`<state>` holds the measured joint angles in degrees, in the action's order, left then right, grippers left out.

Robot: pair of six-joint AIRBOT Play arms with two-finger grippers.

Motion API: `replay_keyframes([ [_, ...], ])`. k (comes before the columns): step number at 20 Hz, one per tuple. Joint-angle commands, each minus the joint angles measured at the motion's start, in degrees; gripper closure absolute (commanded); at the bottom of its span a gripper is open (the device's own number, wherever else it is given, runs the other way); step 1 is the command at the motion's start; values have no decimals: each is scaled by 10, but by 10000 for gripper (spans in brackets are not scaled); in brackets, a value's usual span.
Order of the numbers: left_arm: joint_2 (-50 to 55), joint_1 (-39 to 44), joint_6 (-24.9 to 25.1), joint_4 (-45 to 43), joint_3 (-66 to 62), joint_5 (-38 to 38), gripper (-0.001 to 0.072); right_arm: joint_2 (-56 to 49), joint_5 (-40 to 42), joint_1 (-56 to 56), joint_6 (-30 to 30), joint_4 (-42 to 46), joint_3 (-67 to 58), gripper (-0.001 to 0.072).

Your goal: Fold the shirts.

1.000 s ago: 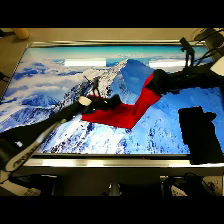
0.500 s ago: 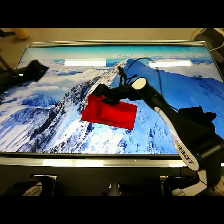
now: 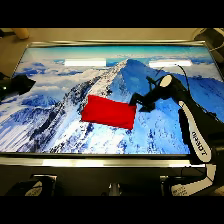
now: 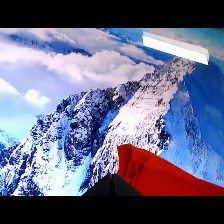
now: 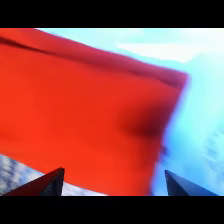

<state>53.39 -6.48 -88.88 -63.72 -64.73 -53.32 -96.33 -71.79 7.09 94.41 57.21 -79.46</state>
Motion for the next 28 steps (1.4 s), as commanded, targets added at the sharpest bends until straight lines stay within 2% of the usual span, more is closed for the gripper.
replay_keyframes([
  [1, -4, 26, 2, -8, 26, -11, 684, 1, 26, -22, 5, 2, 75, 36],
  [4, -13, 55, -11, 14, 26, 0, 684, -27, 85, 12, 1, -56, 90, 39],
  [5, -17, 59, -11, 18, 26, 9, 684, -35, 103, 22, -18, -81, 90, 64],
  [6, -20, 62, -11, 18, 26, 18, 684, -39, 113, 30, -53, -119, 89, 230],
  [7, -22, 62, -11, 18, 26, 23, 684, -38, 120, 31, -89, -155, 87, 628],
  [8, -22, 61, -11, 17, 26, 24, 684, -36, 114, 19, -90, -175, 74, 693],
  [11, -22, 61, 7, 17, 26, 23, 683, -10, 10, -75, -111, -176, -33, 694],
  [15, -20, 61, 11, 17, 26, 24, 684, 57, -63, -263, 0, -59, -147, 694],
  [17, -20, 61, 11, 17, 26, 31, 683, 87, -91, -343, 16, -24, -158, 694],
  [21, -20, 61, 11, 17, 26, 46, 683, 133, -151, -466, 38, -20, -158, 693],
  [28, -20, 62, 24, 17, 26, 49, 683, 169, -234, -587, 91, 8, -158, 693],
])
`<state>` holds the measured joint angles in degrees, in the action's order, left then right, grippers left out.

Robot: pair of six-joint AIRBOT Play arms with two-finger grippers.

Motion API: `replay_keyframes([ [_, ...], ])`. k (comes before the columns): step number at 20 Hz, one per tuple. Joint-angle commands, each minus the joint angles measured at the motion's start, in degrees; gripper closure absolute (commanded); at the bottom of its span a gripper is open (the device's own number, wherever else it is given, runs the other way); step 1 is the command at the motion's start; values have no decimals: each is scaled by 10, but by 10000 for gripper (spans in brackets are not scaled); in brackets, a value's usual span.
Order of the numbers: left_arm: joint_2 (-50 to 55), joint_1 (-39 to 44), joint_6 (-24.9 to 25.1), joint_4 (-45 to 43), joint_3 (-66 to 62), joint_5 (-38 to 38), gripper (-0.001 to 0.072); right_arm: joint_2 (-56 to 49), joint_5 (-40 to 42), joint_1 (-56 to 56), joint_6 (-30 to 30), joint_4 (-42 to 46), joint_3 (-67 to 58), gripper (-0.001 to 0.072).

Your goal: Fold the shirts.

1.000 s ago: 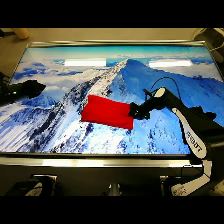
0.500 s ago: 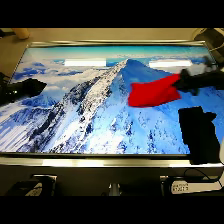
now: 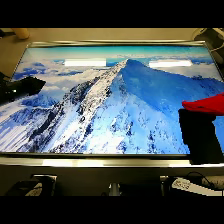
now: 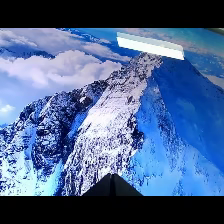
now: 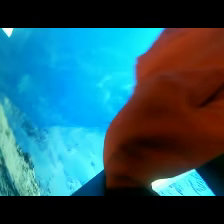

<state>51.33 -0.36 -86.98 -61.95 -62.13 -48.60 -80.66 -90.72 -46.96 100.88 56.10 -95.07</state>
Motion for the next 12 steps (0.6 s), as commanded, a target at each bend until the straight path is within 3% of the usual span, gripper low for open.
replay_keyframes([
  [1, 0, 0, 12, 0, 0, 2, 683, 13, -76, -56, 26, 34, -2, 693],
  [3, 0, 0, 17, 0, 0, 5, 683, 14, -157, -60, 8, 118, 0, 693],
  [7, 3, 1, 17, 0, 0, 30, 683, 64, -158, -60, -22, 294, 108, 693],
  [10, 3, 1, 17, 0, 0, 35, 684, 72, -125, -60, -30, 335, 235, 690],
  [11, 3, 1, 17, 0, 0, 34, 683, 72, -98, -60, -37, 335, 266, 576],
  [12, 3, 1, 17, 0, 0, 34, 683, 72, -73, -60, -47, 334, 288, 182],
])
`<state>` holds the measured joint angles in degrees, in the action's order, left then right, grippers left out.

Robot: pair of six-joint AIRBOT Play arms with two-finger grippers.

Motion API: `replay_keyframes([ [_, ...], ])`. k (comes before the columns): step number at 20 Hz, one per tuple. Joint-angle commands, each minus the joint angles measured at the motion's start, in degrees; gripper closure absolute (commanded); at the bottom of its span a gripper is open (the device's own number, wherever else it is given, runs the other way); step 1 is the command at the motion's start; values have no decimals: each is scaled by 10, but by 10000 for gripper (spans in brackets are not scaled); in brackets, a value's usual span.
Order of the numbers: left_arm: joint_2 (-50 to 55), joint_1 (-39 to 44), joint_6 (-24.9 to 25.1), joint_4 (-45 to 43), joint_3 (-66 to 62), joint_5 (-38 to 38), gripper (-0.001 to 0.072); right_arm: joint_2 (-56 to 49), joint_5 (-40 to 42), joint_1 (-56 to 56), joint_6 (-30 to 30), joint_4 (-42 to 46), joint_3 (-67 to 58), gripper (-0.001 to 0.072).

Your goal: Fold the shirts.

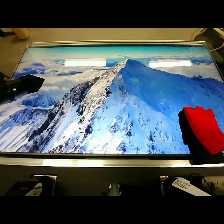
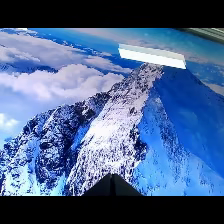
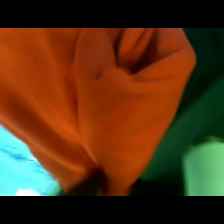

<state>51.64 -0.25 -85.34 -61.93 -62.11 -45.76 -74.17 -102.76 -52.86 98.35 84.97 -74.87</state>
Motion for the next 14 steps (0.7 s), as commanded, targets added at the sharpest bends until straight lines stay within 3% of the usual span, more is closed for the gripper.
replay_keyframes([
  [1, 0, 0, 1, 0, 0, 6, 683, 7, 62, -1, -40, 41, 92, 3],
  [3, 0, 0, 2, -1, 0, 9, 684, 7, 100, -1, -70, 21, 61, 17],
  [5, 5, 4, 41, -8, -7, 21, 687, 7, 150, 4, -83, -71, -17, 38],
  [7, 46, 23, 37, -91, -53, 1, 688, 7, 216, 64, -89, -113, -110, 39],
  [10, 175, 80, -97, -351, -167, -146, 686, 7, 297, 258, -79, -74, -179, 38],
  [11, 214, 96, -115, -395, -190, -196, 659, 3, 298, 332, -60, -38, -178, 38],
  [12, 247, 106, -124, -396, -201, -236, 398, -9, 283, 408, -25, 17, -175, 24],
  [13, 272, 114, -143, -381, -199, -280, -13, -31, 250, 462, 17, 36, -170, 13],
  [14, 291, 116, -132, -363, -191, -326, -13, -60, 205, 490, 15, 17, -165, 15],
])
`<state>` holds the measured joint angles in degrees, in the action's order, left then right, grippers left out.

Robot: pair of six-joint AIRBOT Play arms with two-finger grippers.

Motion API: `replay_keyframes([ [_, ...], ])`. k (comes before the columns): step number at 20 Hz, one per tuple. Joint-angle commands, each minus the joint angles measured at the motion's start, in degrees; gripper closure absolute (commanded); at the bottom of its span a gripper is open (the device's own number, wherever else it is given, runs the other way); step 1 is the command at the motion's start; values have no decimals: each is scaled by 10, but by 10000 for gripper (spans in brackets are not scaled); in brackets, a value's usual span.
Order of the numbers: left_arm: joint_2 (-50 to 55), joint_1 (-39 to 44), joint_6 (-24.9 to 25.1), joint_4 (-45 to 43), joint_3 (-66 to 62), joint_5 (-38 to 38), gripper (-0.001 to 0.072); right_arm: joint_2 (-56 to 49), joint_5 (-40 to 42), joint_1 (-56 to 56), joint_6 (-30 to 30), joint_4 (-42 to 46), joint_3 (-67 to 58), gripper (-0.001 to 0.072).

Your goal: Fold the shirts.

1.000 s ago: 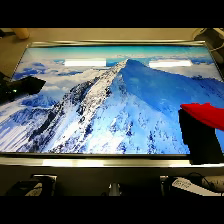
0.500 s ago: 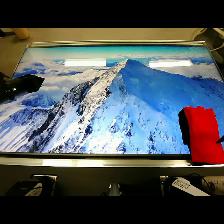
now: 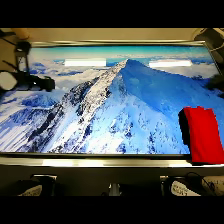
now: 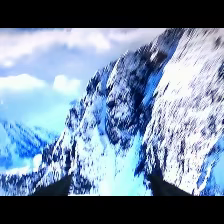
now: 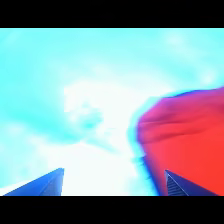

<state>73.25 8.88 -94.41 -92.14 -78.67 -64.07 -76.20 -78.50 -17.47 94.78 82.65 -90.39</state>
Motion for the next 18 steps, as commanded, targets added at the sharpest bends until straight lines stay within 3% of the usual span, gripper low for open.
replay_keyframes([
  [1, 80, 27, -31, -44, -5, -155, -13, -69, -88, 149, 50, 15, -7, 26],
  [4, 50, 32, -47, -31, 56, -96, -12, -118, -126, 176, 51, 17, -7, 32],
  [18, 53, 32, -47, -34, 55, -95, -13, -118, -146, 179, 51, 20, -7, 36],
])
